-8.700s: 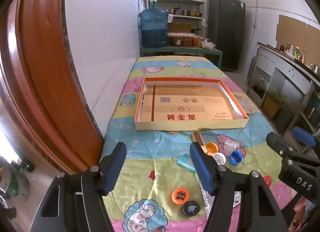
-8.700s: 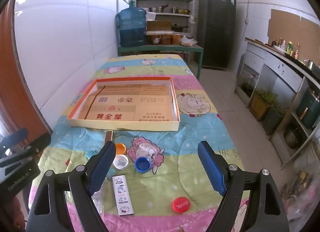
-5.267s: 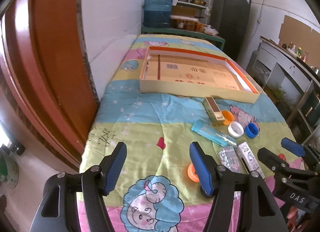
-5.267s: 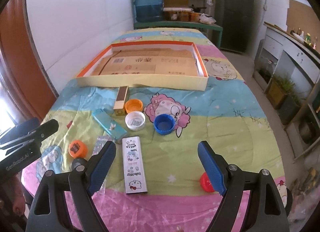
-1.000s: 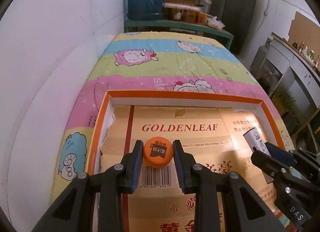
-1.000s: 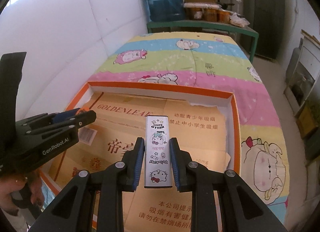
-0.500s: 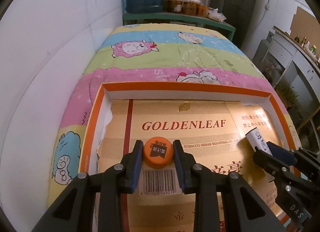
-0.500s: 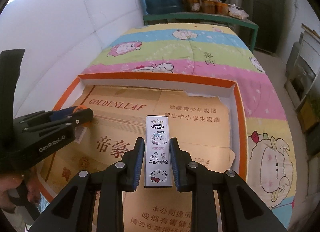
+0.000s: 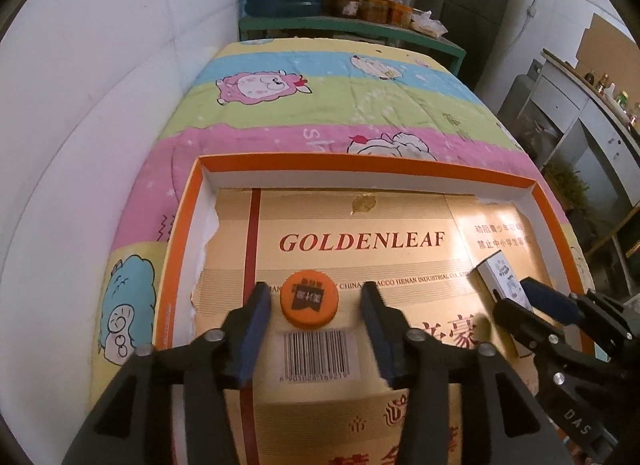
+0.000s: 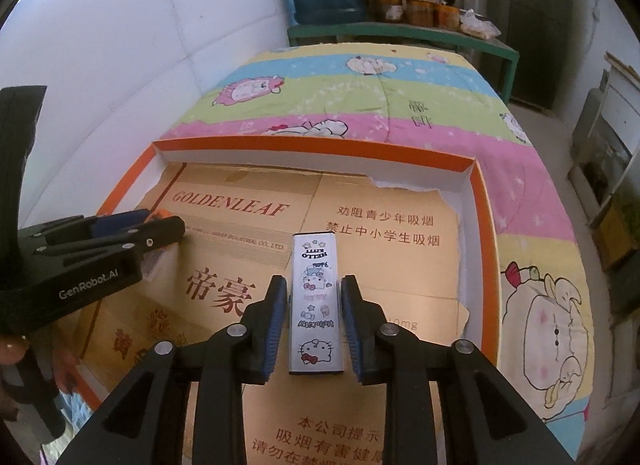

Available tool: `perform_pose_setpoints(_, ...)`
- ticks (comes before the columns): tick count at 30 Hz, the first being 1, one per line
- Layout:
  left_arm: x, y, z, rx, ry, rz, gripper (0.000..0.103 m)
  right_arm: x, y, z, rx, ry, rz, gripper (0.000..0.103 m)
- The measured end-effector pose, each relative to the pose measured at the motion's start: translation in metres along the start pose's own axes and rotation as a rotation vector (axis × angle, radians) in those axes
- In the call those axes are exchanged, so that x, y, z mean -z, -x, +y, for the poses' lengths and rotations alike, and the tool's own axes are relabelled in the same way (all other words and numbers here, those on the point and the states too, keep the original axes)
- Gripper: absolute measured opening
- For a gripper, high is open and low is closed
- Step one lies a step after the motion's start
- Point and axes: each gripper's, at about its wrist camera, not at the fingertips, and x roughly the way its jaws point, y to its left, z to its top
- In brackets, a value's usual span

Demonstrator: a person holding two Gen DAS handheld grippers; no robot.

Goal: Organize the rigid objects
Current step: 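Open left gripper to drop the orange cap while right gripper releases the white box in the tray, then withdraw both open tools from the tray back over the table items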

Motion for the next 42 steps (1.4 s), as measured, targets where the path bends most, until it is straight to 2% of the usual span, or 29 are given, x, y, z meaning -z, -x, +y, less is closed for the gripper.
perform_pose_setpoints(2,0.002,0.004,0.000,0.002,-0.004,-0.001,0.058,0.001,0.001,0.000,0.001,-0.003,-0.001,0.049)
perform_pose_setpoints(6,0.008,0.018,0.000,-0.003,-0.011,-0.043,0.060,0.004,0.010,-0.003,0.012,-0.021,-0.022,0.052)
perform_pose_setpoints(8,0.013,0.030,0.001,0.023,-0.011,-0.080,0.060,0.006,0.017,-0.004,0.016,-0.035,-0.038,0.058)
perform_pose_setpoints(11,0.020,0.047,0.003,0.050,-0.015,-0.137,0.061,0.011,0.032,-0.005,0.005,-0.058,-0.066,0.058)
perform_pose_setpoints(15,0.034,0.071,0.001,0.078,-0.033,-0.201,0.072,0.020,0.059,-0.003,-0.029,-0.083,-0.120,0.066)
perform_pose_setpoints(20,0.057,0.101,-0.004,0.123,-0.040,-0.264,0.073,0.036,0.092,-0.002,-0.075,-0.135,-0.176,0.068)
perform_pose_setpoints(23,0.071,0.112,-0.005,0.144,-0.043,-0.257,0.073,0.050,0.111,0.002,-0.163,-0.146,-0.219,0.076)
perform_pose_setpoints(26,0.086,0.125,-0.008,0.143,-0.053,-0.262,0.073,0.065,0.126,0.008,-0.187,-0.155,-0.244,0.076)
perform_pose_setpoints(31,0.110,0.150,-0.015,0.112,-0.074,-0.305,0.073,0.090,0.148,0.023,-0.131,-0.119,-0.286,0.076)
perform_pose_setpoints(35,0.129,0.171,-0.018,0.116,-0.073,-0.357,0.073,0.110,0.161,0.038,-0.107,-0.088,-0.284,0.077)
perform_pose_setpoints(42,0.158,0.195,-0.021,0.105,-0.084,-0.361,0.073,0.139,0.184,0.056,-0.023,-0.087,-0.291,0.077)
